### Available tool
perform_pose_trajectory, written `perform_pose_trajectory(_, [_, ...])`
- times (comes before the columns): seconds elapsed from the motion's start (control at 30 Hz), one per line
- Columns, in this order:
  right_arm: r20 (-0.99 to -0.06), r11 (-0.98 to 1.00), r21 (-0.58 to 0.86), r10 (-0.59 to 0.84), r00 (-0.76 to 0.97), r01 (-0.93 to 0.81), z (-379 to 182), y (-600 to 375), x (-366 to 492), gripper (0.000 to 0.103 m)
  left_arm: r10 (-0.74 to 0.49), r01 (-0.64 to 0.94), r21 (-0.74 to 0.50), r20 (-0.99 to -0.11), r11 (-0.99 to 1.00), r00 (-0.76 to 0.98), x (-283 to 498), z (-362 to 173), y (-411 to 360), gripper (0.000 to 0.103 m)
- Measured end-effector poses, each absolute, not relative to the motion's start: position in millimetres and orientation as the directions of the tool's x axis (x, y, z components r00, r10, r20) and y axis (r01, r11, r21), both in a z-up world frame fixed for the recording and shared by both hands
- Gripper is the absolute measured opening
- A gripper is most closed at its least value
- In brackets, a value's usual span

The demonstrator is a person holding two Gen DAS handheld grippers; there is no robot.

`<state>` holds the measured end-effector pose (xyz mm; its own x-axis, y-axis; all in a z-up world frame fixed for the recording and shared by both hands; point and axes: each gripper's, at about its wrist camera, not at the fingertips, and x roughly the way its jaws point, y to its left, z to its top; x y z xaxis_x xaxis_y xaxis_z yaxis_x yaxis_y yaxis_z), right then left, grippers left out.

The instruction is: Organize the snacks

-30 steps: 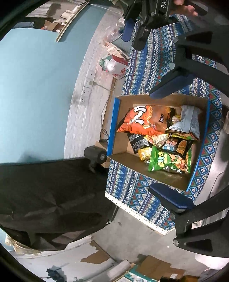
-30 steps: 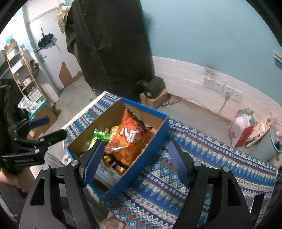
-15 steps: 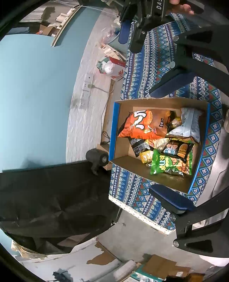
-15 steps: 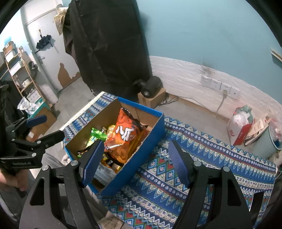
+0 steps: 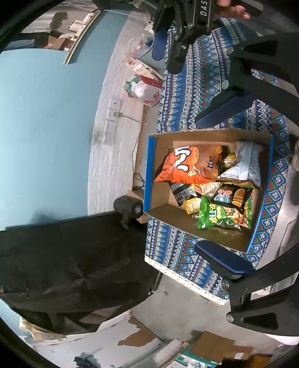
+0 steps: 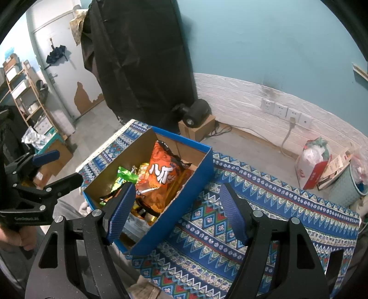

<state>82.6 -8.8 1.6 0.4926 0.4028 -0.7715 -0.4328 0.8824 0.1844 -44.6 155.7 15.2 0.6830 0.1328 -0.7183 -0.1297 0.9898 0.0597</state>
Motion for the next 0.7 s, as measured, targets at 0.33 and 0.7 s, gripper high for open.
perform_pose_trajectory(0.33, [-0.775, 0.883, 0.182, 0.400, 0.490, -0.433, 1.0, -8.2, 83.1, 0.075, 0.134, -0.130, 0.061, -0.718, 0.990, 0.683, -44.8, 15.2, 155.8, 0.099])
perform_pose_trajectory(0.7, [-0.776, 0.883, 0.181, 0.399, 0.489, -0.433, 0.9, -8.6, 83.1, 0.075, 0.125, -0.137, 0.042, -0.724, 0.990, 0.679, -45.5, 17.7, 156.9, 0.099])
